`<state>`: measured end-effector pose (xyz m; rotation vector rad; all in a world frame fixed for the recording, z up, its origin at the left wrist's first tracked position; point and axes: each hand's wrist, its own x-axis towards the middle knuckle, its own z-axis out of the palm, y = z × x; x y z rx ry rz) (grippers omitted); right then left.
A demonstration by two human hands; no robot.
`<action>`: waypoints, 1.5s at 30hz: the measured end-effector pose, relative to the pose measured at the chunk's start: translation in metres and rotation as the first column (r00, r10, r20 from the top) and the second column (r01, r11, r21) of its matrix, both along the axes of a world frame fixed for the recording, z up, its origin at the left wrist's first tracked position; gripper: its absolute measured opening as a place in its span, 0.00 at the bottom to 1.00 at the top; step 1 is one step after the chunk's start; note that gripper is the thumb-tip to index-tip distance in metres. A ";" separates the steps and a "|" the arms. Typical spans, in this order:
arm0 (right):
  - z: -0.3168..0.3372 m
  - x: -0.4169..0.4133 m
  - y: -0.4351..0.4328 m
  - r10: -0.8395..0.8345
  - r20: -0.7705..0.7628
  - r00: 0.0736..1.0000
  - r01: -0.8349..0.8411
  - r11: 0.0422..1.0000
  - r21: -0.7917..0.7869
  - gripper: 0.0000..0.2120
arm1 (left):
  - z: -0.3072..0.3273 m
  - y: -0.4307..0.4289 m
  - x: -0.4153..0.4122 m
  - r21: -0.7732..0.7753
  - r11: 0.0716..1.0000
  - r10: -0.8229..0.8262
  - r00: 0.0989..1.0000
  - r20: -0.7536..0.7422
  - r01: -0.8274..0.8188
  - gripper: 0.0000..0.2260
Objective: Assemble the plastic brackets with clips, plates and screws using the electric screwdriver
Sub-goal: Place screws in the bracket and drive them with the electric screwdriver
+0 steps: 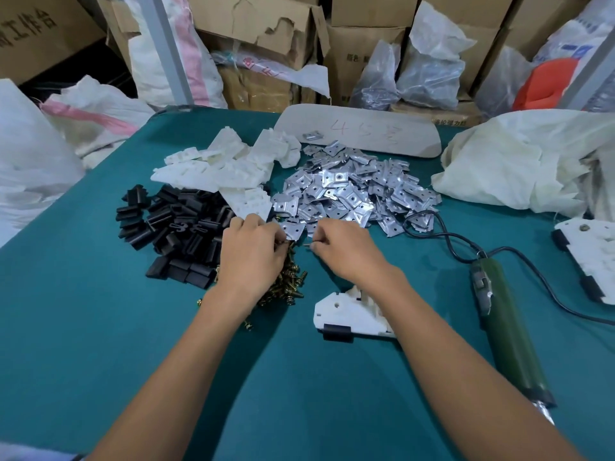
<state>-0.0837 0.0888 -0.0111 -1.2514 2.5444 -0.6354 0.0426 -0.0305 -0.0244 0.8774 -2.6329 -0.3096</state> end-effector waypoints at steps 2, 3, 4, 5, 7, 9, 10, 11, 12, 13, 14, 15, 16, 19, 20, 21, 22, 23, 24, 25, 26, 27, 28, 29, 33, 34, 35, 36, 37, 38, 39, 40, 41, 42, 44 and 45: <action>0.009 -0.004 0.027 -0.069 0.119 0.990 0.080 0.992 -0.092 0.04 | 0.001 0.002 0.000 -0.027 0.999 -0.027 0.999 -0.028 0.026 0.07; 0.014 -0.004 0.047 -0.102 0.182 0.978 0.129 0.981 -0.144 0.04 | 0.000 0.004 0.000 -0.044 0.998 -0.044 0.998 -0.039 0.042 0.07; 0.017 -0.003 0.067 -0.124 0.230 0.965 0.170 0.966 -0.196 0.05 | 0.000 0.006 -0.001 -0.070 0.996 -0.061 0.997 -0.047 0.058 0.07; 0.019 0.000 0.088 -0.149 0.260 0.954 0.213 0.948 -0.236 0.06 | 0.000 0.009 -0.002 -0.098 0.992 -0.081 0.996 -0.049 0.076 0.06; 0.020 0.009 0.126 -0.216 0.270 0.938 0.292 0.914 -0.281 0.08 | 0.000 0.014 -0.004 -0.143 0.984 -0.115 0.992 -0.047 0.107 0.04; 0.015 0.019 0.154 -0.281 0.255 0.925 0.352 0.888 -0.295 0.09 | -0.002 0.016 -0.005 -0.156 0.980 -0.135 0.990 -0.050 0.125 0.03; 0.011 0.023 0.163 -0.305 0.248 0.919 0.372 0.879 -0.298 0.10 | -0.003 0.017 -0.005 -0.154 0.980 -0.136 0.989 -0.057 0.126 0.03; 0.007 0.026 0.169 -0.325 0.238 0.915 0.388 0.872 -0.299 0.10 | -0.003 0.017 -0.005 -0.149 0.981 -0.132 0.989 -0.066 0.121 0.03; 0.003 0.028 0.173 -0.339 0.223 0.914 0.395 0.869 -0.298 0.09 | -0.003 0.016 -0.005 -0.143 0.983 -0.127 0.989 -0.072 0.116 0.03; 0.000 0.030 0.176 -0.348 0.208 0.914 0.398 0.870 -0.292 0.09 | -0.003 0.016 -0.005 -0.138 0.984 -0.124 0.990 -0.071 0.113 0.03; -0.003 0.030 0.177 -0.352 0.201 0.914 0.398 0.873 -0.281 0.08 | -0.003 0.015 -0.005 -0.135 0.984 -0.124 0.990 -0.064 0.114 0.02; -0.004 0.031 0.178 -0.354 0.198 0.914 0.398 0.875 -0.274 0.08 | -0.002 0.015 -0.005 -0.136 0.984 -0.128 0.990 -0.053 0.119 0.03; -0.004 0.031 0.178 -0.354 0.188 0.916 0.395 0.877 -0.274 0.07 | -0.002 0.014 -0.006 -0.136 0.982 -0.135 0.990 -0.042 0.129 0.04; -0.003 0.034 0.175 -0.305 0.026 0.952 0.301 0.916 -0.266 0.04 | -0.003 0.011 -0.004 -0.126 0.978 -0.166 0.986 -0.011 0.164 0.04; -0.003 0.036 0.173 -0.272 -0.033 0.962 0.256 0.935 -0.245 0.04 | -0.003 0.010 -0.004 -0.124 0.976 -0.180 0.984 -0.004 0.178 0.04; -0.002 0.038 0.171 -0.242 -0.072 0.968 0.222 0.951 -0.214 0.04 | -0.004 0.010 -0.004 -0.125 0.973 -0.193 0.981 0.003 0.192 0.05; -0.002 0.038 0.171 -0.219 -0.089 0.972 0.200 0.962 -0.186 0.04 | -0.004 0.010 -0.004 -0.127 0.970 -0.206 0.979 0.010 0.205 0.06; -0.003 0.038 0.171 -0.206 -0.093 0.974 0.189 0.968 -0.163 0.05 | -0.004 0.011 -0.005 -0.129 0.967 -0.218 0.976 0.015 0.218 0.07; -0.003 0.037 0.173 -0.195 -0.091 0.977 0.180 0.972 -0.152 0.06 | -0.004 0.011 -0.005 -0.126 0.966 -0.226 0.974 0.017 0.226 0.08; -0.003 0.036 0.175 -0.183 -0.089 0.979 0.170 0.975 -0.144 0.08 | -0.003 0.010 -0.005 -0.118 0.967 -0.226 0.974 0.013 0.226 0.08; -0.003 0.036 0.178 -0.171 -0.087 0.981 0.157 0.976 -0.147 0.09 | -0.003 0.008 -0.005 -0.105 0.970 -0.222 0.975 0.003 0.221 0.08; -0.004 0.036 0.180 -0.169 -0.086 0.982 0.154 0.976 -0.153 0.09 | -0.002 0.004 -0.005 -0.091 0.973 -0.216 0.976 -0.008 0.214 0.08; -0.006 0.036 0.181 -0.177 -0.079 0.981 0.162 0.972 -0.170 0.09 | -0.001 0.001 -0.005 -0.081 0.975 -0.210 0.978 -0.015 0.208 0.07; -0.008 0.037 0.181 -0.197 -0.060 0.979 0.182 0.964 -0.193 0.08 | 0.000 -0.002 -0.004 -0.078 0.977 -0.202 0.979 -0.009 0.201 0.06; -0.020 0.040 0.175 -0.330 0.077 0.941 0.338 0.899 -0.279 0.03 | 0.006 -0.012 -0.006 -0.070 0.980 -0.179 0.978 0.105 0.186 0.08; -0.024 0.042 0.174 -0.351 0.093 0.932 0.363 0.885 -0.292 0.05 | 0.007 -0.012 -0.006 -0.065 0.980 -0.179 0.976 0.128 0.188 0.09; -0.027 0.044 0.173 -0.368 0.098 0.924 0.380 0.873 -0.305 0.07 | 0.007 -0.012 -0.006 -0.061 0.979 -0.183 0.973 0.140 0.193 0.09; -0.030 0.046 0.172 -0.381 0.099 0.919 0.392 0.861 -0.324 0.07 | 0.008 -0.010 -0.006 -0.057 0.977 -0.195 0.972 0.135 0.204 0.08; -0.032 0.049 0.172 -0.387 0.102 0.917 0.397 0.852 -0.342 0.07 | 0.010 -0.008 -0.006 -0.056 0.974 -0.212 0.971 0.114 0.220 0.07; -0.034 0.050 0.172 -0.388 0.111 0.915 0.401 0.842 -0.361 0.07 | 0.011 -0.004 -0.005 -0.057 0.969 -0.234 0.969 0.079 0.239 0.06; -0.036 0.051 0.173 -0.388 0.124 0.913 0.405 0.833 -0.377 0.07 | 0.011 0.000 -0.003 -0.054 0.965 -0.256 0.966 0.036 0.258 0.04; -0.037 0.051 0.173 -0.386 0.133 0.913 0.406 0.826 -0.391 0.07 | 0.012 0.004 -0.002 -0.046 0.961 -0.272 0.962 -0.005 0.271 0.03; -0.038 0.051 0.174 -0.386 0.138 0.912 0.408 0.821 -0.399 0.08 | 0.013 0.007 0.000 -0.040 0.960 -0.279 0.960 -0.021 0.278 0.03; -0.039 0.050 0.174 -0.386 0.138 0.912 0.407 0.818 -0.407 0.07 | 0.012 0.010 0.001 -0.040 0.960 -0.277 0.961 0.000 0.277 0.04; -0.040 0.049 0.174 -0.378 0.133 0.916 0.398 0.818 -0.416 0.05 | 0.009 0.010 0.001 -0.055 0.970 -0.231 0.966 0.114 0.238 0.11; -0.041 0.049 0.174 -0.374 0.133 0.918 0.394 0.818 -0.419 0.05 | 0.008 0.008 0.001 -0.054 0.975 -0.206 0.965 0.164 0.217 0.14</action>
